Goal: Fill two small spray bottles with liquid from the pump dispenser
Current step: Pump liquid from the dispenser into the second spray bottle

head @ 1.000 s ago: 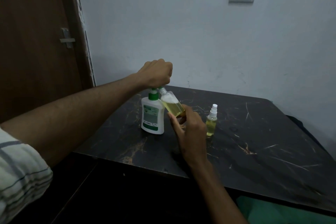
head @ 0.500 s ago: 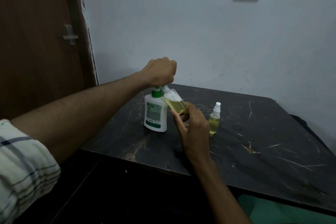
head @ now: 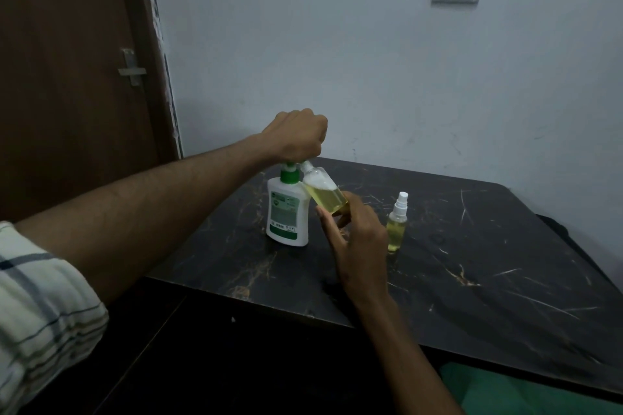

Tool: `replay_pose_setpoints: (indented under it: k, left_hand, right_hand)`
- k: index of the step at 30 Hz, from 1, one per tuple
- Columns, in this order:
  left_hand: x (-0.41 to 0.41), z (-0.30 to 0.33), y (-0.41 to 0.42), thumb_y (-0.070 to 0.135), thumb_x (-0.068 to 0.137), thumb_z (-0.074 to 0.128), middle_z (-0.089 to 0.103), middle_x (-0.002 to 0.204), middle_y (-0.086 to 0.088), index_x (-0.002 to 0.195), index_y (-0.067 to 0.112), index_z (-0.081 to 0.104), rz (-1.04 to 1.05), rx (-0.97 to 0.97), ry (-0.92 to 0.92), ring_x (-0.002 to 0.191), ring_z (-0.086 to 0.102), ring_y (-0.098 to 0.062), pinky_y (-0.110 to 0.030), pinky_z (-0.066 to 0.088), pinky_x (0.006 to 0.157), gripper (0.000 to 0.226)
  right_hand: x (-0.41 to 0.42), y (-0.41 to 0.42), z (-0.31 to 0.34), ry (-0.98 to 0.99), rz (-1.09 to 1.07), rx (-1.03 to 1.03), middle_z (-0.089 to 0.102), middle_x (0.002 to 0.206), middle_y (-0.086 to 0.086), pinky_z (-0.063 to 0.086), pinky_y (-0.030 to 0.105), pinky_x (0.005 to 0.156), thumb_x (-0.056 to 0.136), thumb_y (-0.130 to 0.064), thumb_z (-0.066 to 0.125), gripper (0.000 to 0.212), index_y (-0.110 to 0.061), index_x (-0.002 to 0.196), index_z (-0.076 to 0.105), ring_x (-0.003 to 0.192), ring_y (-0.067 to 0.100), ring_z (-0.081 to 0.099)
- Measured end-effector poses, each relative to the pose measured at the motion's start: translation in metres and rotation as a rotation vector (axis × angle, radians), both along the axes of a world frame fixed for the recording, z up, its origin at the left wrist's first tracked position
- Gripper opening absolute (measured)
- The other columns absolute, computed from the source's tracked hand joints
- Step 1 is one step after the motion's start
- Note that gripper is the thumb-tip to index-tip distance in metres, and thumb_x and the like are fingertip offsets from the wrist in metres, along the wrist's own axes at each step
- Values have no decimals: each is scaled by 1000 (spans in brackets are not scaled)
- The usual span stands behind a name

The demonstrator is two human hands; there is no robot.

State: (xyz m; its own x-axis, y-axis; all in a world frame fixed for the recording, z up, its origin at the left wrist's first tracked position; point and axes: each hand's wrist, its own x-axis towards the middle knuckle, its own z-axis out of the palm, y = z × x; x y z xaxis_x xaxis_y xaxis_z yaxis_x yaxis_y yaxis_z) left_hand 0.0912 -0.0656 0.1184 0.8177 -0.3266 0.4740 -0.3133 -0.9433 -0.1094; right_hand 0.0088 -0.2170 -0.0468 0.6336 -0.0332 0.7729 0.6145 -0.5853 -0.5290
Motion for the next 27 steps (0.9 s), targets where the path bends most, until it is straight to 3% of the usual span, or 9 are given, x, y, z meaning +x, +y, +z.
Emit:
replay_pose_setpoints:
  k: [6, 11, 16, 22, 27]
  left_hand:
    - [3, -1, 1, 3, 84, 51, 56, 85, -6, 69, 23, 40, 4, -22, -1, 75, 52, -24, -36, 36, 64, 28]
    - [4, -4, 2, 6, 87, 52, 60, 91, -8, 86, 16, 53, 10, -8, 5, 81, 58, -28, -38, 42, 67, 11]
    - [2, 1, 2, 3, 84, 52, 60, 86, -6, 69, 26, 39, 4, -12, -4, 77, 57, -26, -38, 42, 65, 30]
    - [1, -2, 0, 6, 86, 53, 56, 88, -6, 80, 19, 49, 9, 16, -8, 77, 53, -25, -36, 36, 65, 15]
    - [1, 0, 2, 4, 82, 51, 47, 77, 0, 69, 23, 39, 14, -4, -5, 77, 52, -27, -37, 34, 64, 27]
  right_hand:
    - [1, 1, 0, -9, -3, -1, 65, 99, -2, 56, 35, 73, 99, -49, 60, 45, -17, 130, 62, 86, 12, 59]
    - [0, 0, 0, -5, 0, -11, 67, 102, 1, 57, 33, 75, 98, -50, 59, 50, -15, 134, 61, 87, 12, 60]
    - [1, 0, 0, -3, -2, 0, 66, 101, 0, 56, 34, 75, 98, -52, 57, 51, -16, 134, 61, 87, 12, 60]
    - [-2, 1, 1, -10, 6, 10, 65, 100, -2, 57, 34, 73, 98, -57, 52, 54, -18, 134, 60, 86, 11, 59]
    - [-2, 0, 1, -18, 4, 7, 65, 99, -2, 57, 35, 72, 99, -54, 54, 50, -18, 132, 61, 85, 10, 59]
